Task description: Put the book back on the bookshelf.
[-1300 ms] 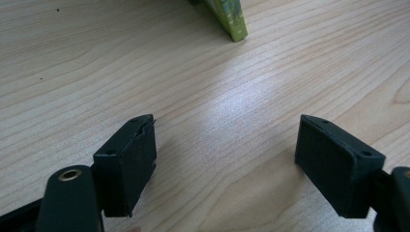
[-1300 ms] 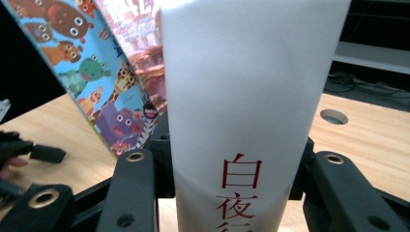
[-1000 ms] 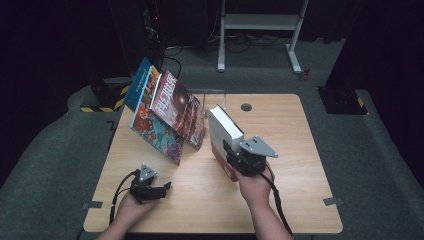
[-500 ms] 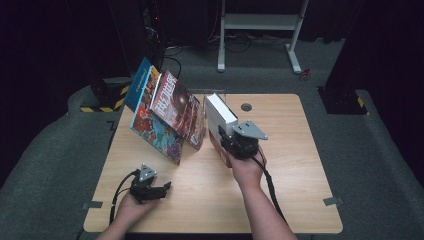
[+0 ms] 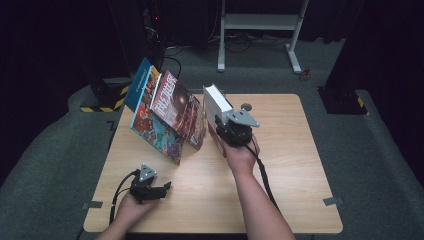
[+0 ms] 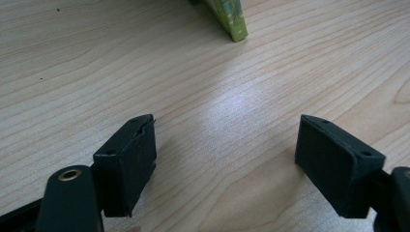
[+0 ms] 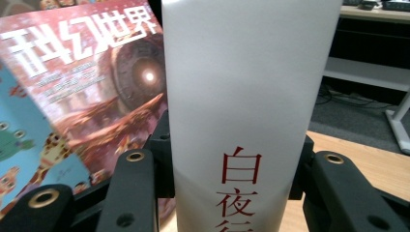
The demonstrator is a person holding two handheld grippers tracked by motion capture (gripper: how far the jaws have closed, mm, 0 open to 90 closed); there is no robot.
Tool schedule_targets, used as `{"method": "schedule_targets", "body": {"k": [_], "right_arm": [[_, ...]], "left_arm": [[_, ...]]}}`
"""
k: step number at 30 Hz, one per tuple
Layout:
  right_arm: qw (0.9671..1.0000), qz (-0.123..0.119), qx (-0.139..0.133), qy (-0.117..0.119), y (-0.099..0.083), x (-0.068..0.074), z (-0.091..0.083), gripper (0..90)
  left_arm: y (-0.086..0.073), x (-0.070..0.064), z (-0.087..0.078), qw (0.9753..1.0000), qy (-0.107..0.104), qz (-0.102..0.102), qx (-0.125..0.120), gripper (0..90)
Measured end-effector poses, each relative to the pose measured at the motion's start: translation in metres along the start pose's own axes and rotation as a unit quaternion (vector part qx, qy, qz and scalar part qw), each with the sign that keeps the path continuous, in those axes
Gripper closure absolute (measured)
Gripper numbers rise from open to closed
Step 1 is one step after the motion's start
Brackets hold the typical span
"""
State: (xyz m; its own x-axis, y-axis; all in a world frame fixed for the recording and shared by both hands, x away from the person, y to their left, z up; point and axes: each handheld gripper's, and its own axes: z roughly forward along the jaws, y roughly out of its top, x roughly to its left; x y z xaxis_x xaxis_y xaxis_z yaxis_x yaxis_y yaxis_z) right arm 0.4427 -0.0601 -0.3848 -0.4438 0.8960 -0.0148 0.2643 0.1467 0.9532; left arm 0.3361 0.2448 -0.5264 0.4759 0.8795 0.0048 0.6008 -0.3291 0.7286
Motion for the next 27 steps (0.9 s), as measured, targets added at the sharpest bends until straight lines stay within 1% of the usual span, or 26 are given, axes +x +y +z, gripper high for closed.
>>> {"method": "schedule_targets", "body": {"k": [5, 8, 9, 10, 14, 18, 23, 27], "right_arm": [[1.0, 0.008, 0.002, -0.005, 0.003, -0.003, 0.012, 54.5], [0.9999, 0.009, 0.0, -0.01, 0.003, -0.004, 0.02, 54.5], [0.9998, 0.013, 0.002, -0.015, 0.003, -0.006, 0.025, 54.5], [0.9998, 0.013, 0.002, -0.015, 0.003, -0.006, 0.025, 54.5], [0.9996, 0.024, 0.001, -0.017, 0.003, -0.007, 0.036, 54.6], [0.9995, 0.022, -0.002, -0.022, 0.005, -0.006, 0.046, 54.5], [0.9992, 0.028, -0.002, -0.029, 0.004, -0.006, 0.058, 54.5], [0.9992, 0.022, -0.002, -0.032, 0.005, -0.004, 0.066, 54.5]], "left_arm": [[0.0, 0.0, 0.0, 1.0, 0.0, 0.0, 0.001, 22.6], [0.0, 0.0, 0.0, 1.0, 0.0, 0.0, 0.001, 22.6], [0.0, 0.0, 0.0, 1.0, 0.0, 0.0, 0.0, 22.6], [0.0, 0.0, 0.0, 1.0, 0.0, 0.001, 0.0, 22.6], [0.0, 0.0, 0.0, 1.0, 0.0, 0.001, 0.001, 22.6], [0.0, 0.0, 0.0, 1.0, -0.001, -0.001, 0.001, 22.6], [0.0, 0.0, 0.0, 1.0, -0.001, -0.001, 0.0, 22.6], [0.0, 0.0, 0.0, 1.0, -0.001, -0.001, 0.0, 22.6]]}}
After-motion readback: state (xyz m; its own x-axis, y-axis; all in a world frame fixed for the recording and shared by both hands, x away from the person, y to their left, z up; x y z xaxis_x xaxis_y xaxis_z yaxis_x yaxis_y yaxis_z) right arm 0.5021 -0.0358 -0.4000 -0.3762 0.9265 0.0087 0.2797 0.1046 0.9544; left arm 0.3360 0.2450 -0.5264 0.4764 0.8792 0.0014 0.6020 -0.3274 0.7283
